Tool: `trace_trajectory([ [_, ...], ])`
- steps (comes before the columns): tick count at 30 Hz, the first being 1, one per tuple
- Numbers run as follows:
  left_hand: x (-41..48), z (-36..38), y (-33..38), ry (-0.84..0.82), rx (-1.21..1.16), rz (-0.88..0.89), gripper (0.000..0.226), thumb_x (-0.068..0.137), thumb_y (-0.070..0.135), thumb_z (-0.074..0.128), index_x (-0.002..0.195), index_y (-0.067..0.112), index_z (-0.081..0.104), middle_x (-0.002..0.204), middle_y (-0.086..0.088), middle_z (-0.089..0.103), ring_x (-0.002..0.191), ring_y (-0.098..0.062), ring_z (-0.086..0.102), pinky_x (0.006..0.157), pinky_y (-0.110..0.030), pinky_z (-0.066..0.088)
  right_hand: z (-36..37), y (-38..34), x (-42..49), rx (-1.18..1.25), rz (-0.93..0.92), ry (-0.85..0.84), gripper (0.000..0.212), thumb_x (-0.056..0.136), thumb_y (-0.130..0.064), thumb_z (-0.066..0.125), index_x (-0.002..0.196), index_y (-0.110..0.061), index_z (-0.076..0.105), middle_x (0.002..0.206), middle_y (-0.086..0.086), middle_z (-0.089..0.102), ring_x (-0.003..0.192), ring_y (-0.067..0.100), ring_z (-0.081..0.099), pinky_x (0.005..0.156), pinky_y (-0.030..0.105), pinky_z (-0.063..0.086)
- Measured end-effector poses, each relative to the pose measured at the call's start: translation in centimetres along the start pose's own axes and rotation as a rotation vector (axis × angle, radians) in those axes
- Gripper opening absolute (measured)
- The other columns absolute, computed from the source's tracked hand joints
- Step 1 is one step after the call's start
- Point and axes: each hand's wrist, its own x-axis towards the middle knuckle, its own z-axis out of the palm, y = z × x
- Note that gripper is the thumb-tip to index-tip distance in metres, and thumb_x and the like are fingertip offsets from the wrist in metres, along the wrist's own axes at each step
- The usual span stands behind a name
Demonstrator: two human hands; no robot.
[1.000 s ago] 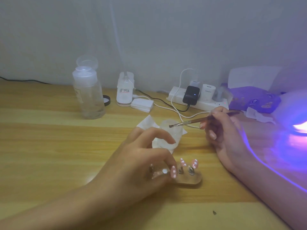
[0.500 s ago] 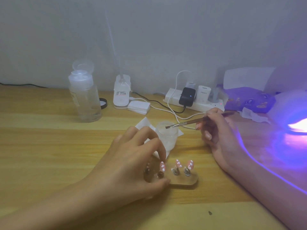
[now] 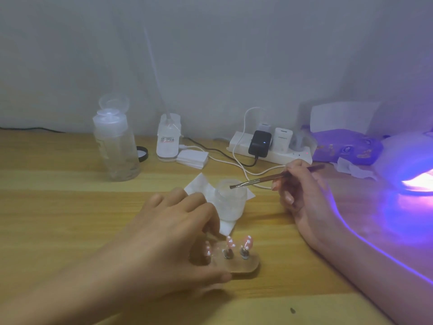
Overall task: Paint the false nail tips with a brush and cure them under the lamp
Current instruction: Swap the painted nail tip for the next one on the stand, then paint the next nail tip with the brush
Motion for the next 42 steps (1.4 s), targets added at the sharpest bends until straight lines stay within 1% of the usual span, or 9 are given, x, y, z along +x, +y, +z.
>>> trace_trajectory([
  [3,0.2,0.6,1.0,0.06,0.0,-0.009,0.044,0.075,0.074,0.016,0.097,0.045,0.041,0.1,0.025,0.043,0.098,0.002,0.031,0.087,-0.022,0.028,0.0,-0.1,0.0,0.014,0.004,0.011,0.027,0.098,-0.015,0.049,0.071,-0.019,0.047,0.057,0.005,0.061,0.041,0.01,0.033,0.044,0.022,0.02],
  [9,0.6,0.9,1.9,0.173,0.018,0.054,0.015,0.073,0.047,0.046,0.077,0.039,0.058,0.078,0.022,0.055,0.076,-0.007,0.057,0.06,-0.028,0.046,0.2,-0.2,0.0,0.031,0.01,0.022,0.04,0.097,-0.017,0.052,0.057,-0.024,0.057,0.057,0.006,0.062,0.041,0.01,0.034,0.044,0.021,0.022],
  [23,1.2,1.1,2.5,0.382,0.1,0.189,0.025,0.079,0.044,0.046,0.067,0.032,0.064,0.078,0.019,0.063,0.073,-0.017,0.063,0.06,-0.033,0.051,0.0,-0.1,0.1,0.054,-0.015,0.016,0.034,0.098,-0.012,0.047,0.065,-0.017,0.048,0.054,0.008,0.057,0.038,0.01,0.032,0.041,0.02,0.022],
  [30,0.8,0.9,2.9,0.467,0.198,0.239,0.027,0.087,0.034,0.051,0.063,0.028,0.063,0.064,0.017,0.061,0.069,-0.016,0.061,0.071,-0.032,0.034,0.1,-0.5,-0.2,0.102,-0.051,0.024,0.047,0.099,-0.012,0.047,0.054,-0.022,0.055,0.054,0.009,0.057,0.038,0.01,0.038,0.038,0.017,0.03],
  [33,0.5,-0.9,2.7,0.454,0.191,0.278,0.02,0.088,0.032,0.053,0.07,0.03,0.063,0.067,0.018,0.063,0.073,-0.014,0.058,0.073,-0.032,0.033,0.0,-1.0,-0.4,-0.017,-0.159,-0.036,0.036,0.1,-0.01,0.045,0.066,-0.019,0.052,0.056,0.009,0.06,0.041,0.011,0.044,0.039,0.017,0.034],
  [36,1.0,-4.3,1.3,0.481,0.063,0.263,0.016,0.088,0.043,0.056,0.078,0.033,0.065,0.075,0.028,0.062,0.076,-0.008,0.053,0.074,-0.032,0.033,0.4,-2.3,-0.2,-0.217,-0.318,-0.215,0.02,0.097,-0.013,0.051,0.076,-0.013,0.05,0.058,0.012,0.063,0.041,0.016,0.05,0.039,0.019,0.039],
  [38,1.8,-6.4,0.0,0.468,-0.172,0.211,0.011,0.086,0.045,0.063,0.081,0.035,0.066,0.077,0.034,0.059,0.074,0.0,0.05,0.072,-0.021,0.038,1.2,-3.4,-0.1,-0.334,-0.365,-0.332,0.018,0.093,-0.016,0.052,0.075,-0.015,0.053,0.061,0.016,0.064,0.042,0.02,0.054,0.04,0.023,0.044],
  [40,3.0,-7.3,-1.2,0.357,-0.476,0.164,0.006,0.085,0.035,0.072,0.084,0.031,0.067,0.086,0.027,0.067,0.072,-0.003,0.056,0.067,-0.009,0.041,1.8,-3.9,-0.1,-0.436,-0.366,-0.372,0.018,0.095,-0.017,0.054,0.077,-0.014,0.053,0.064,0.019,0.066,0.045,0.023,0.059,0.043,0.026,0.048],
  [42,4.2,-6.3,-2.2,0.213,-0.741,0.127,0.006,0.085,0.021,0.073,0.086,0.02,0.067,0.092,0.01,0.073,0.069,-0.009,0.065,0.064,-0.011,0.048,2.0,-3.8,-0.1,-0.488,-0.343,-0.368,0.02,0.099,-0.01,0.054,0.079,-0.008,0.052,0.065,0.019,0.067,0.047,0.023,0.061,0.044,0.026,0.05],
])
